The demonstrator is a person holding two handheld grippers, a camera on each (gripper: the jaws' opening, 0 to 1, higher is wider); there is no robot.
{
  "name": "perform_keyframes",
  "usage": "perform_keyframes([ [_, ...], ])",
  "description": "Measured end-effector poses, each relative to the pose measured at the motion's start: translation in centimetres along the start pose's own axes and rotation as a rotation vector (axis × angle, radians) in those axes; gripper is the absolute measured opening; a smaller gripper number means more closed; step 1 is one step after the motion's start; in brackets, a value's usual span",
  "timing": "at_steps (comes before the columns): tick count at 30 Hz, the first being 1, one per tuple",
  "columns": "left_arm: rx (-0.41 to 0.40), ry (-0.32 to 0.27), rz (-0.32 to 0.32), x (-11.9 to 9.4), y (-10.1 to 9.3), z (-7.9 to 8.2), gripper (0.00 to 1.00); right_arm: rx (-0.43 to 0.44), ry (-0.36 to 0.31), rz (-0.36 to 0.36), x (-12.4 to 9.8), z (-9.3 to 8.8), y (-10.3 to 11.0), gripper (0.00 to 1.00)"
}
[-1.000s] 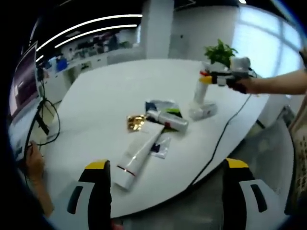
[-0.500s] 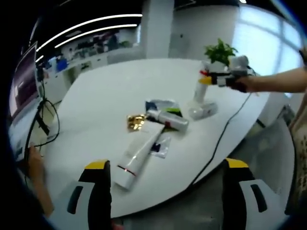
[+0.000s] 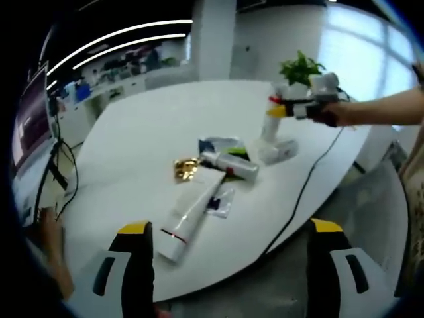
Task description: Arrange the skincare products in the storage area until every visible bottle or jar stands upright without overlapping.
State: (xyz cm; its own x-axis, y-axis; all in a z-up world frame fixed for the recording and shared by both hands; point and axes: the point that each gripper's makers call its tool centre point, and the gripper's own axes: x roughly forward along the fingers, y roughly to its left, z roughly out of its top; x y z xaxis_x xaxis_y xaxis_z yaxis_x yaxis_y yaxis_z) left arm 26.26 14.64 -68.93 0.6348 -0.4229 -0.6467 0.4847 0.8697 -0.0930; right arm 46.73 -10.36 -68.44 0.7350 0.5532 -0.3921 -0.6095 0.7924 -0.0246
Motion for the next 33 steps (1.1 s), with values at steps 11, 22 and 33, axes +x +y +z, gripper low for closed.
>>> perform_keyframes([
  [11,0.000,-0.009,0.003,0.0,0.0,0.1,0.94,-0.005,0.014,-0.012,0.5,-0.1,-0.2,0.33],
  [22,0.012,-0.014,-0.003,-0.1,-0.1,0.2,0.94,0.091,0.122,-0.038,-0.7,-3.1,0.5,0.40],
  [33,0.026,-0.016,-0.023,-0.1,-0.6,0.2,0.94,0.174,0.147,-0.052,-4.5,-5.4,3.0,0.58],
])
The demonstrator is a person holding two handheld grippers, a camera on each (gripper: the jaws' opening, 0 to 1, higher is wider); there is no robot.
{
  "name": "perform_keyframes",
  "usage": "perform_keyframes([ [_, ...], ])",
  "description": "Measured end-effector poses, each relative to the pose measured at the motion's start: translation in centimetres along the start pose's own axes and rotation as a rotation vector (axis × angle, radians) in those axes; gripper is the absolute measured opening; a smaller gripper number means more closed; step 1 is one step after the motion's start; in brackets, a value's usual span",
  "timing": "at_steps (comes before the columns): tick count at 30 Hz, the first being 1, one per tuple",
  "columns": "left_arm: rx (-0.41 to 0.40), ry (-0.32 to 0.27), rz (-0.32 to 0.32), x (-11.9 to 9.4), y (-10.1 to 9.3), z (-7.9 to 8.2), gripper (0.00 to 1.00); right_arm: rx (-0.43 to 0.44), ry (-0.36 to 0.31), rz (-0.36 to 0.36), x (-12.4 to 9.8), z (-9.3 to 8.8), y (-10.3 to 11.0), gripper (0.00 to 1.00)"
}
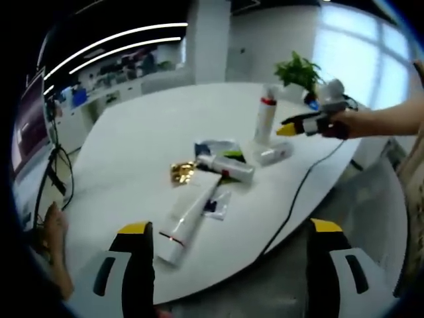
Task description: Arrange the skincare products in the storage area until every visible bottle or jar stands upright without overlapping.
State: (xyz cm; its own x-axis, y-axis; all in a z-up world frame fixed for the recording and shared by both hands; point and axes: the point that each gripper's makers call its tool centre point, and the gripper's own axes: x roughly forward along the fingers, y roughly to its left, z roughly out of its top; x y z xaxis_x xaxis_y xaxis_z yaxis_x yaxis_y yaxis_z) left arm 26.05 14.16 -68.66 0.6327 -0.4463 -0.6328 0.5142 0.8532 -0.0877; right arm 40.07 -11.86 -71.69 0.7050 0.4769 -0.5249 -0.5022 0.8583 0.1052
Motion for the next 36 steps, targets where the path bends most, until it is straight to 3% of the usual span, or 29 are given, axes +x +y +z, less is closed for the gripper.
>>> perform_keyframes([
  [10,0.017,0.015,-0.010,0.1,-0.3,-0.3,0.93,0.062,-0.034,0.034,-3.6,-0.9,4.0,0.69],
  [15,0.026,0.009,0.005,0.0,-0.1,-0.2,0.92,0.053,-0.049,0.077,-4.9,-0.5,6.4,0.73],
  [20,0.029,0.014,-0.004,0.0,-0.3,-0.3,0.91,0.062,-0.087,0.073,-6.0,0.6,8.1,0.78],
  [25,0.026,0.013,-0.009,0.0,-0.3,-0.2,0.91,0.052,-0.089,0.075,-6.9,0.2,9.7,0.81],
  [27,0.025,0.013,-0.011,0.0,-0.4,-0.2,0.92,0.024,-0.076,0.069,-7.3,0.0,10.0,0.84],
  [31,0.031,0.013,-0.005,0.0,-0.3,-0.2,0.92,0.009,-0.116,0.046,-8.3,1.2,9.7,0.91],
  [36,0.026,0.007,-0.004,0.0,-0.3,-0.1,0.92,-0.008,-0.113,0.020,-9.1,0.7,8.9,0.94],
])
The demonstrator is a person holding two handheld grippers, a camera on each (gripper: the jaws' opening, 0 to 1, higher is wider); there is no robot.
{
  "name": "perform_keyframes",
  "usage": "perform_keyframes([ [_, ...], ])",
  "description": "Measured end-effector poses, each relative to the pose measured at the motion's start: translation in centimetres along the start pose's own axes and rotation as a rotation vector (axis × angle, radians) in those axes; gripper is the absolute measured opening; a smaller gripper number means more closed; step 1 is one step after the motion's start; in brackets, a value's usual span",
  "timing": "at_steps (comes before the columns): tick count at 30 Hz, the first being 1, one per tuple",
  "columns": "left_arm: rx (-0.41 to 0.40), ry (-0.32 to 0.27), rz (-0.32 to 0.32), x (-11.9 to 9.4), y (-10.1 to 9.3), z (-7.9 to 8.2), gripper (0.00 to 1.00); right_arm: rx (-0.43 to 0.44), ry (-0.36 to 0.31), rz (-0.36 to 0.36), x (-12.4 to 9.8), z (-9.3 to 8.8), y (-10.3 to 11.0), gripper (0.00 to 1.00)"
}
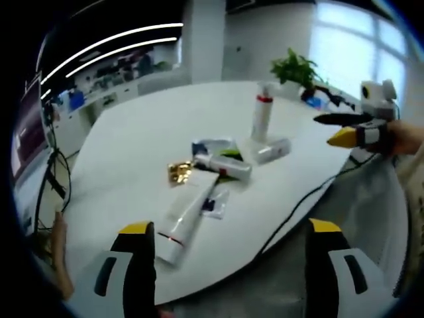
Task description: Arrange the skincare products in the storage area until every visible bottle or jar stands upright without overlapping.
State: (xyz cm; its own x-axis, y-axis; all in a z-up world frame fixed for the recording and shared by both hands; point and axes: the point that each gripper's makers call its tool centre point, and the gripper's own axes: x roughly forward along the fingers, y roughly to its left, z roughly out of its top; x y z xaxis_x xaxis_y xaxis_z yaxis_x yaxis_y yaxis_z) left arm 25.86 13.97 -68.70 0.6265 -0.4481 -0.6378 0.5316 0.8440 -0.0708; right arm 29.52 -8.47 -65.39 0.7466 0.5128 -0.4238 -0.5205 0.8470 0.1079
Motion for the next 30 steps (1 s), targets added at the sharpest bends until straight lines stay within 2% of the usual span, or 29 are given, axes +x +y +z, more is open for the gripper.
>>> perform_keyframes([
  [3,0.002,0.002,0.001,0.0,0.0,0.0,0.92,0.012,-0.036,-0.008,0.1,0.4,-0.1,0.94],
  [7,-0.004,-0.004,0.007,0.0,0.2,0.1,0.92,-0.092,0.005,0.018,0.3,-0.2,1.2,0.93],
  [11,-0.011,-0.005,0.011,0.0,0.3,0.1,0.92,-0.147,0.040,0.049,0.8,-0.8,2.1,0.92],
  [18,-0.044,0.025,0.002,-0.1,0.5,-0.2,0.91,-0.113,0.019,0.041,0.7,-0.6,1.3,0.96],
  [21,-0.034,0.067,-0.005,-0.1,0.7,-0.6,0.89,-0.103,0.012,0.034,0.6,-0.5,1.3,0.96],
  [26,-0.047,0.077,-0.006,-0.2,1.9,-0.1,0.89,-0.103,-0.013,0.041,0.5,0.0,1.4,0.94],
  [30,-0.011,0.189,-0.026,0.4,3.0,-1.3,0.88,-0.099,-0.023,0.037,0.4,0.1,1.3,0.93],
])
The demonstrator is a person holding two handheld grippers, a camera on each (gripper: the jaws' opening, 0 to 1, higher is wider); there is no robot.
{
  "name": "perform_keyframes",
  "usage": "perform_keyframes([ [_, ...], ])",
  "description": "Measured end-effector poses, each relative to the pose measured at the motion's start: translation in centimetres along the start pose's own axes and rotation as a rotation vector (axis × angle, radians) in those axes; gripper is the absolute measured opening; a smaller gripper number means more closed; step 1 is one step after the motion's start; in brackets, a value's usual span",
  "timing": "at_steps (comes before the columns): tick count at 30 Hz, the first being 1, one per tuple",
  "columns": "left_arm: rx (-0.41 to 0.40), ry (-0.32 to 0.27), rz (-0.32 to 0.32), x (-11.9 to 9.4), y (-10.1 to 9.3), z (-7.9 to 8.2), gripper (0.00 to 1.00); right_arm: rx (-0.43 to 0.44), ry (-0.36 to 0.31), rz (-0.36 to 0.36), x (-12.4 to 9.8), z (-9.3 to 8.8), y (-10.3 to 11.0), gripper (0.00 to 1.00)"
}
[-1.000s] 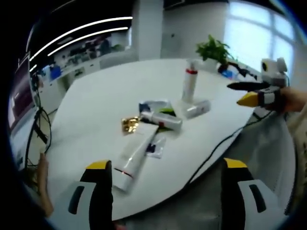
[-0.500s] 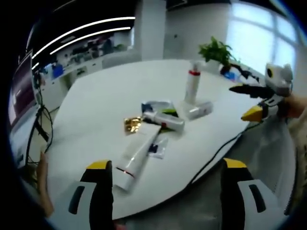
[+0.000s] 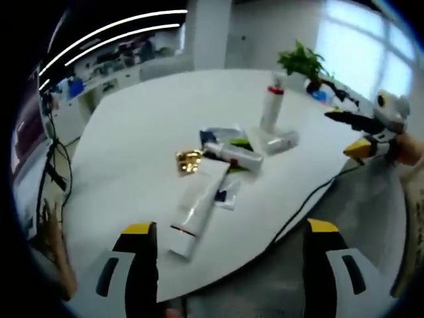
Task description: Arrange the skincare products in the storage area until every visible bottle or jar stands upright without overlapping.
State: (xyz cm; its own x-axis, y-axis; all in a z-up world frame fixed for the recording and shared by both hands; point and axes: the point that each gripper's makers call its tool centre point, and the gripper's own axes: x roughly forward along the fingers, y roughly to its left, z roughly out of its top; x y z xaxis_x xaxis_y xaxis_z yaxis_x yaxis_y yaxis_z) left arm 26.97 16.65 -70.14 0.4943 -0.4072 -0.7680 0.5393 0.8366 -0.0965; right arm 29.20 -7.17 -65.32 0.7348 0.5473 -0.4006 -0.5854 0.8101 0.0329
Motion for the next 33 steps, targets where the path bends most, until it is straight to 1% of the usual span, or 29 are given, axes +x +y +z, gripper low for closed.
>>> perform_keyframes([
  [1,0.012,0.013,0.002,0.3,0.3,-0.1,0.88,0.002,-0.004,-0.002,0.0,0.1,0.0,0.93],
  [3,0.051,0.060,0.005,0.8,0.7,-0.6,0.88,0.003,-0.012,-0.003,-0.1,0.2,-0.1,0.92],
  [8,0.087,0.106,-0.015,2.0,1.1,-0.5,0.87,0.015,-0.023,-0.006,-0.1,0.4,-0.2,0.91],
  [10,0.105,0.127,-0.020,2.5,1.4,-0.3,0.86,0.017,-0.026,-0.007,-0.1,0.4,-0.2,0.90],
  [12,0.116,0.157,-0.043,3.3,1.6,0.0,0.86,0.020,-0.030,-0.010,-0.2,0.5,-0.3,0.90],
  [13,0.134,0.181,-0.051,3.9,1.8,0.2,0.85,0.020,-0.035,-0.011,-0.2,0.6,-0.3,0.89],
  [15,0.183,0.231,-0.044,4.7,2.6,0.4,0.85,0.021,-0.037,-0.011,-0.1,0.6,-0.3,0.89],
  [17,0.195,0.249,-0.051,5.7,2.9,1.0,0.85,0.021,-0.036,-0.010,-0.1,0.6,-0.3,0.88],
  [18,0.194,0.250,-0.051,5.9,2.9,1.2,0.85,0.021,-0.036,-0.009,-0.1,0.6,-0.2,0.88],
  [22,0.242,0.304,-0.071,7.8,3.1,1.8,0.80,0.025,-0.037,-0.008,-0.1,0.6,-0.2,0.88],
  [23,0.254,0.347,-0.080,8.2,3.2,1.6,0.80,0.026,-0.037,-0.007,-0.1,0.6,-0.2,0.88],
  [25,0.268,0.387,-0.081,8.7,3.3,1.6,0.78,0.028,-0.035,-0.005,-0.1,0.6,-0.2,0.87],
  [27,0.301,0.411,-0.093,9.4,3.1,1.9,0.78,0.030,-0.031,-0.002,0.0,0.5,-0.1,0.87],
  [29,0.318,0.429,-0.108,10.0,2.8,1.9,0.78,0.029,-0.029,0.001,0.0,0.5,0.0,0.87],
  [31,0.337,0.453,-0.119,10.4,2.7,1.7,0.76,0.030,-0.027,0.005,0.0,0.5,0.0,0.86],
  [33,0.358,0.476,-0.113,10.7,2.8,1.6,0.72,0.030,-0.025,0.005,0.0,0.5,0.0,0.86],
])
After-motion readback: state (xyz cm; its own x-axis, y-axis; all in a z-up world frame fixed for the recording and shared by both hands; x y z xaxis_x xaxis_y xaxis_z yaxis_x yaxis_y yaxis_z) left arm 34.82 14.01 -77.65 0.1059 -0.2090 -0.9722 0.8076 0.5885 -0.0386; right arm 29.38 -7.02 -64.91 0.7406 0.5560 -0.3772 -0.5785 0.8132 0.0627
